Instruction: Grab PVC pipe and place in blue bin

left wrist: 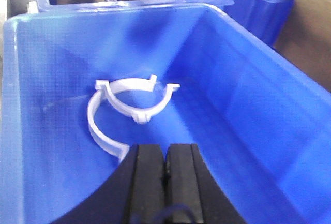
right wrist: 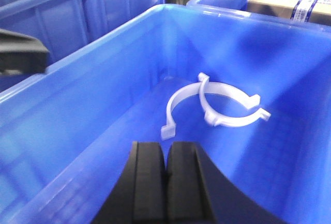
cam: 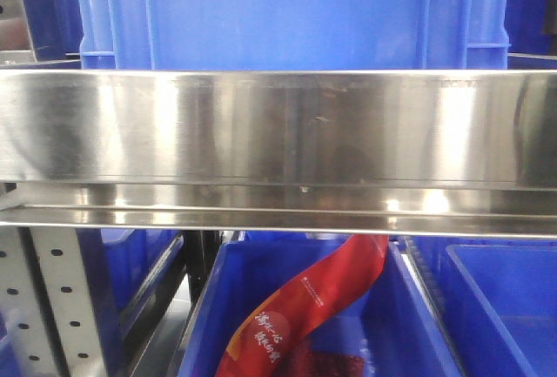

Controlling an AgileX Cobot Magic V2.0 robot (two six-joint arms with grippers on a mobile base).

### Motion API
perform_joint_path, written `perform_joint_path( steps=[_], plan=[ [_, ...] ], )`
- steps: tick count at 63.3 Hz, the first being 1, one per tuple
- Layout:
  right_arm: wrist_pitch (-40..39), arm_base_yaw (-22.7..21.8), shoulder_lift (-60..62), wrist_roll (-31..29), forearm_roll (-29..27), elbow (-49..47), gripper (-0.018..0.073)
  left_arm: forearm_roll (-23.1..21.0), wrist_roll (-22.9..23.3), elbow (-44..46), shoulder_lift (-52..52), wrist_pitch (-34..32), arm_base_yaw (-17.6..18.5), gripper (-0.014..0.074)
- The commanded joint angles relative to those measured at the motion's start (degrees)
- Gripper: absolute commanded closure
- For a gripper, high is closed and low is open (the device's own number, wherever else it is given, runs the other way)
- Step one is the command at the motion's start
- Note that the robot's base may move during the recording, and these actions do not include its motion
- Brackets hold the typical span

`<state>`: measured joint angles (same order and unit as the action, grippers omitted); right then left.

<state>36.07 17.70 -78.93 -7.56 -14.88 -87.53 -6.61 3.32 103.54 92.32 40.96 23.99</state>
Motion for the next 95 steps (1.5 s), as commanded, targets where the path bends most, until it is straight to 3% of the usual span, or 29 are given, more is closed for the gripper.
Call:
perform_joint_path(
  steps=[1,9,18,34,43,60,95],
  plan=[
    [-0.1,0.1,3.4,-0.5,-0.3,-0.3,0.0727,-2.1,0.3,0.4,-3.8,0.0,0.3,0.0707],
    [-0.5,0.1,7.6,-0.5,-0.3,-0.2,0.0727,-3.2,0.2,-4.4,-9.2,-3.8,0.4,0.0707],
    [-5.7,0.1,12.0,-2.8,0.1,3.0,0.0727,-3.2,0.1,-15.3,-15.9,-14.7,1.1,0.0707],
    [-18.8,0.1,23.5,-2.8,0.3,22.1,0.0727,-3.2,0.1,-39.8,-28.9,-34.0,3.3,0.0707],
    [-21.9,0.1,31.8,-2.8,0.3,32.9,0.0727,-3.2,0.1,-50.9,-36.0,-40.5,3.3,0.0707],
    [-16.1,0.1,43.5,-2.8,0.3,38.7,0.0727,-3.2,0.1,-61.1,-45.9,-41.0,3.3,0.0707],
    [-13.6,0.1,48.4,-2.8,0.3,38.7,0.0727,-3.2,0.1,-61.7,-47.9,-41.6,3.3,0.0707]
  ],
)
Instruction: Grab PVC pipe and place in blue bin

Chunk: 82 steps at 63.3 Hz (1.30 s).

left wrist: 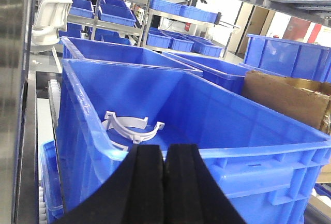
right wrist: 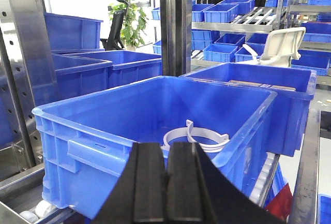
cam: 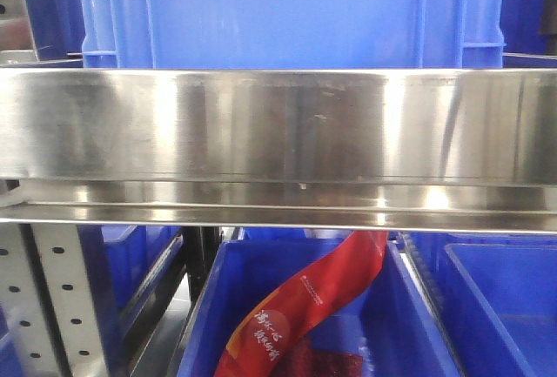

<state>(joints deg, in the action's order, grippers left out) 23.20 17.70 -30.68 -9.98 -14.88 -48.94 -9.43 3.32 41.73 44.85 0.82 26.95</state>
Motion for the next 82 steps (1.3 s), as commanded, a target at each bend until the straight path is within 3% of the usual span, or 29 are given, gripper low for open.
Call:
perform_joint_path(
  steps=[1,35,46,53,72,82],
  plan=[
    [-0.7,0.1,0.1,-0.4,0.3,0.1,0.0727,-0.4,0.1,0.1,-0.4,-1.5,0.3,0.0707],
    [-1.7,0.1,0.1,-0.4,0.3,1.1,0.0727,-0.4,0.1,0.1,-0.4,-1.8,0.3,0.0707],
    [-11.7,-0.2,4.2,-0.4,7.6,8.8,0.0727,-0.4,0.1,0.1,-0.4,-1.9,0.3,0.0707],
    [-18.2,-3.5,8.3,0.0,7.9,14.9,0.0727,-0.4,0.1,0.1,-0.4,-1.9,0.3,0.0707],
    [-18.2,-17.1,19.0,0.0,8.8,29.7,0.0727,-0.4,0.1,0.1,-0.4,-1.9,0.3,0.0707],
    [-18.2,-20.3,22.7,0.0,8.8,36.5,0.0727,-0.4,0.1,0.1,-0.4,-1.9,0.3,0.0707]
  ],
)
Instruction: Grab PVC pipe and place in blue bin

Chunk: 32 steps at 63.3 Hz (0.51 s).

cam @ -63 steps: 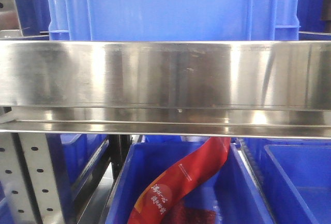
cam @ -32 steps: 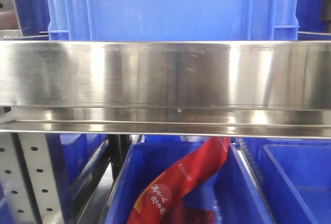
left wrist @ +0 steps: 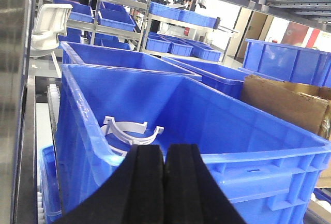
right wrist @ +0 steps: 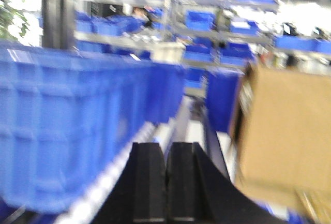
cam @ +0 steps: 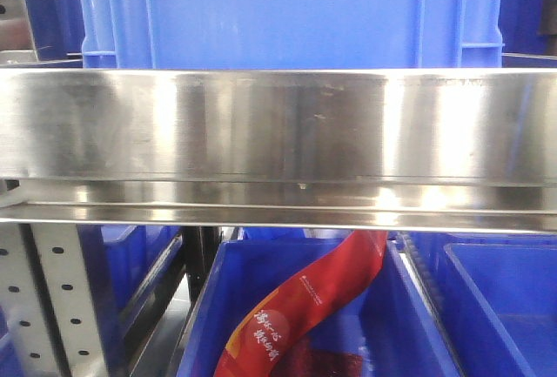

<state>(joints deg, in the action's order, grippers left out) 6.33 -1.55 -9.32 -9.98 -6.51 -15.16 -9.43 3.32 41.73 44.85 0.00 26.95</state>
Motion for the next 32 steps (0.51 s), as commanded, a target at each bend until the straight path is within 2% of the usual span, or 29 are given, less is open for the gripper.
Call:
perform_joint_path(
  steps=[1,18,32],
  plan=[
    [-1.4,-1.0,1.5,0.0,0.4,3.3,0.0727,-0.4,0.1,0.1,-0.4,-1.1,0.3,0.0707],
    [-5.5,-2.0,5.7,0.0,3.5,13.0,0.0727,-0.4,0.1,0.1,-0.4,-1.1,0.3,0.0707],
    [-5.8,-6.1,9.3,0.0,3.5,15.2,0.0727,-0.4,0.1,0.1,-0.4,-1.1,0.3,0.0707]
  ],
)
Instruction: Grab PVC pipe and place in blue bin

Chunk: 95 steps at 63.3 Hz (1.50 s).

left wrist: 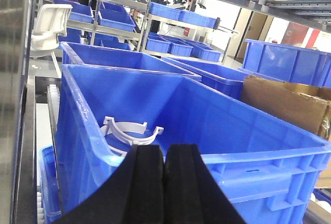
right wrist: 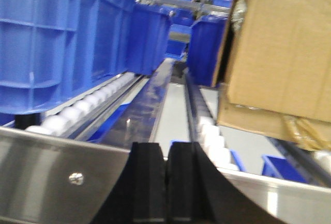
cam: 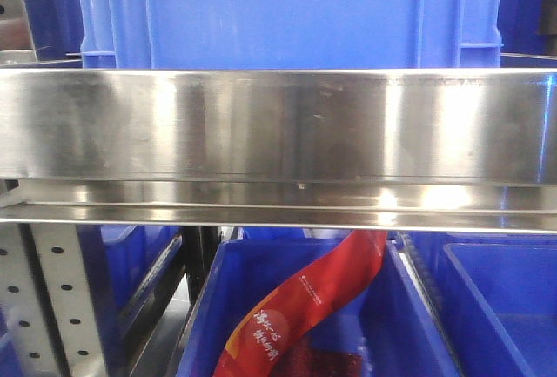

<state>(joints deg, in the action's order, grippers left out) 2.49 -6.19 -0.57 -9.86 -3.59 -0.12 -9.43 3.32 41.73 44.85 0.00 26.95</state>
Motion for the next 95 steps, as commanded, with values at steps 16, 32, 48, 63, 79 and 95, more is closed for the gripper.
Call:
perform_joint_path(
  steps=[16,32,48,63,79,95],
  plan=[
    [-1.6,-3.5,0.6,-0.2,0.6,0.1,0.0727,-0.4,0.1,0.0,-0.4,-1.2,0.3,0.0707],
    [-1.6,-3.5,0.6,-0.2,0.6,0.1,0.0727,-0.4,0.1,0.0,-0.4,-1.2,0.3,0.0707],
    [-1.3,-3.5,0.6,-0.2,0.6,0.1,0.0727,-0.4,0.1,0.0,-0.4,-1.2,0.3,0.0707],
    [-1.7,-3.5,0.6,-0.2,0.0,0.1,0.0727,-0.4,0.1,0.0,-0.4,-1.2,0.3,0.0707],
    [-1.7,-3.5,0.6,-0.2,0.0,0.1,0.0727,-0.4,0.1,0.0,-0.4,-1.2,0.3,0.0707],
    [-1.7,-3.5,0.6,-0.2,0.0,0.1,0.0727,-0.4,0.1,0.0,-0.4,-1.2,0.3,0.0707]
  ],
)
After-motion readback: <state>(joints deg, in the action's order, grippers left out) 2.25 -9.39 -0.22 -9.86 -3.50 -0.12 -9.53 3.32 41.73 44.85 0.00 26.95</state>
